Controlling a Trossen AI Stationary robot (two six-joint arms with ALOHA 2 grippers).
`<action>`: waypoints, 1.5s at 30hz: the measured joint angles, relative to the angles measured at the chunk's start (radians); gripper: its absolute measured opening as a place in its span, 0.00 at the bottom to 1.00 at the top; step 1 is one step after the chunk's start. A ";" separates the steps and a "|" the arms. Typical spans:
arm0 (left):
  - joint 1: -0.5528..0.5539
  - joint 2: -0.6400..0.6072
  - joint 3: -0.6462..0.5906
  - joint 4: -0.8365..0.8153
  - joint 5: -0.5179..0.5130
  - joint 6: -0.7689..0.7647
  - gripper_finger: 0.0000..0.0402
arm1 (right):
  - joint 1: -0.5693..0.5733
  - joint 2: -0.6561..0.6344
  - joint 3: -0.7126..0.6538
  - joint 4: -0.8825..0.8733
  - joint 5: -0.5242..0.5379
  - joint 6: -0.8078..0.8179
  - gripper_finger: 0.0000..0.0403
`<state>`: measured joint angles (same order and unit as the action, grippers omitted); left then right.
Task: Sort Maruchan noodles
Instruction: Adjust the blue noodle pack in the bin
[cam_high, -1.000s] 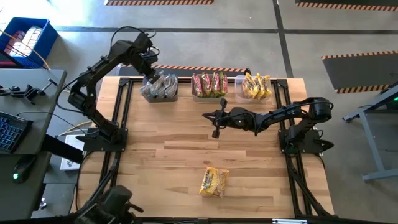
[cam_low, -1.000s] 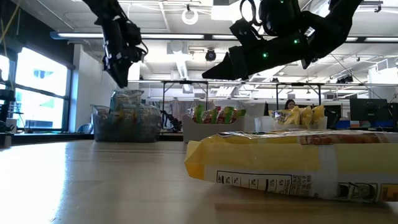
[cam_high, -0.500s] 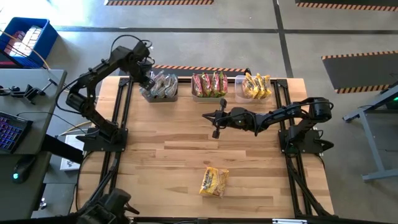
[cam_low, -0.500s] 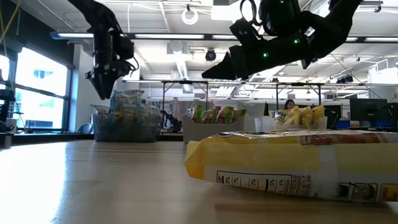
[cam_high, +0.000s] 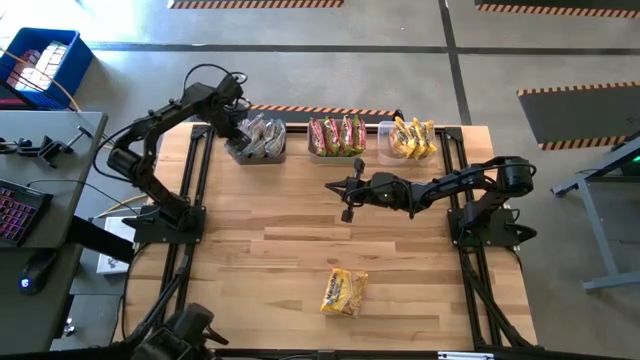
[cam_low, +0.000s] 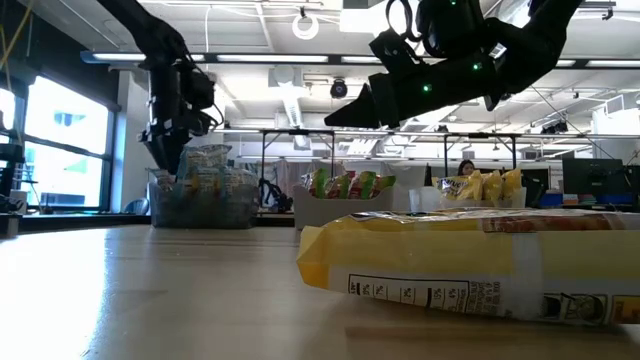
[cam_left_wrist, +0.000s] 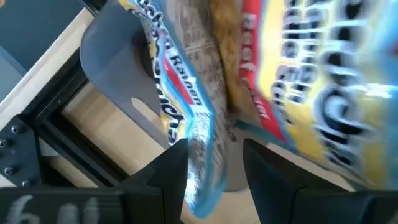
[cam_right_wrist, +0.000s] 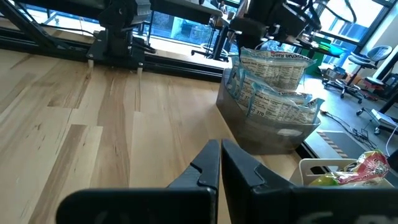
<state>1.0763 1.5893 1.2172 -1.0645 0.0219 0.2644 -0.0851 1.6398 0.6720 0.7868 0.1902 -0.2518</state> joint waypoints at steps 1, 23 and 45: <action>0.000 0.004 -0.010 0.012 -0.004 0.000 0.36 | 0.000 0.000 0.000 0.000 0.000 0.000 0.00; 0.015 -0.004 -0.014 0.039 0.001 -0.025 0.00 | 0.000 0.000 0.000 -0.001 0.000 0.000 0.00; -0.059 -0.070 -0.013 0.050 -0.102 -0.078 0.00 | 0.000 0.000 0.000 -0.005 0.000 0.001 0.00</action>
<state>1.0177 1.5191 1.2039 -1.0145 -0.0800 0.1867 -0.0853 1.6402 0.6720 0.7818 0.1898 -0.2507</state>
